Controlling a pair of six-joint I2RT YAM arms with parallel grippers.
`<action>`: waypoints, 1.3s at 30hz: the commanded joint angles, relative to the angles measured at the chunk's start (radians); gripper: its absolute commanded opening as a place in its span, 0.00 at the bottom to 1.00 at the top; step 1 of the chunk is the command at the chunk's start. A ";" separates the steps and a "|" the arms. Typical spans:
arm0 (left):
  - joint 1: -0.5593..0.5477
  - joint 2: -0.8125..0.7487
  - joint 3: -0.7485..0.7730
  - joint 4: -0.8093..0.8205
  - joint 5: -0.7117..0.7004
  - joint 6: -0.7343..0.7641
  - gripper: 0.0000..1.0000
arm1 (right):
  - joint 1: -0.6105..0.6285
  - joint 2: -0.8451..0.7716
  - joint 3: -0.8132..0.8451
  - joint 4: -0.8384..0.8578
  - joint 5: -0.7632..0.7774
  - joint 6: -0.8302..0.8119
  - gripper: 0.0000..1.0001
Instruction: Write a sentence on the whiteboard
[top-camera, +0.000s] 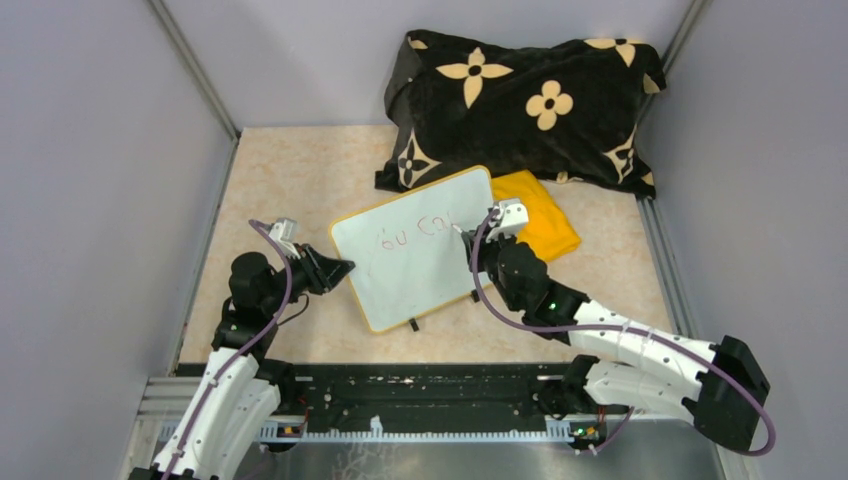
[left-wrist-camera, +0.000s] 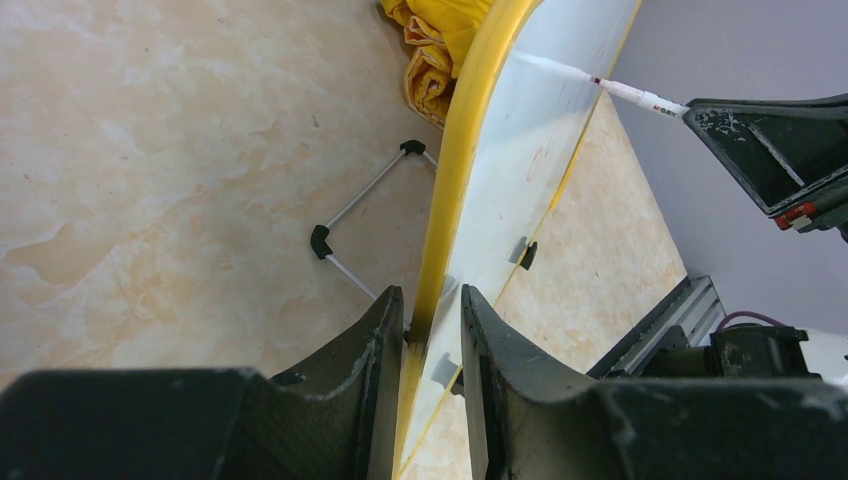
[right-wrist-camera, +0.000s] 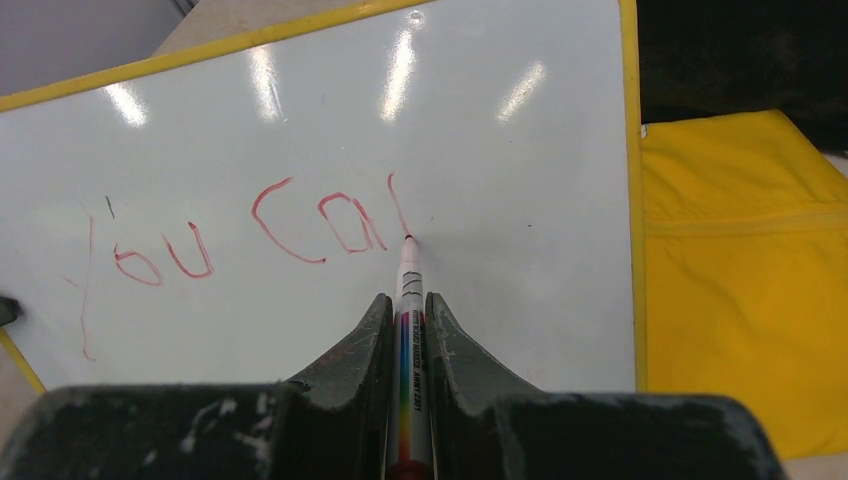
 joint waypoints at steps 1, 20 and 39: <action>0.003 -0.007 -0.006 0.033 0.017 0.002 0.34 | -0.010 -0.018 0.007 0.017 -0.005 0.011 0.00; 0.003 -0.009 -0.006 0.035 0.025 0.007 0.34 | -0.011 0.074 0.130 0.090 0.009 -0.072 0.00; 0.003 -0.010 -0.008 0.036 0.027 0.007 0.34 | -0.051 0.082 0.133 0.068 0.029 -0.060 0.00</action>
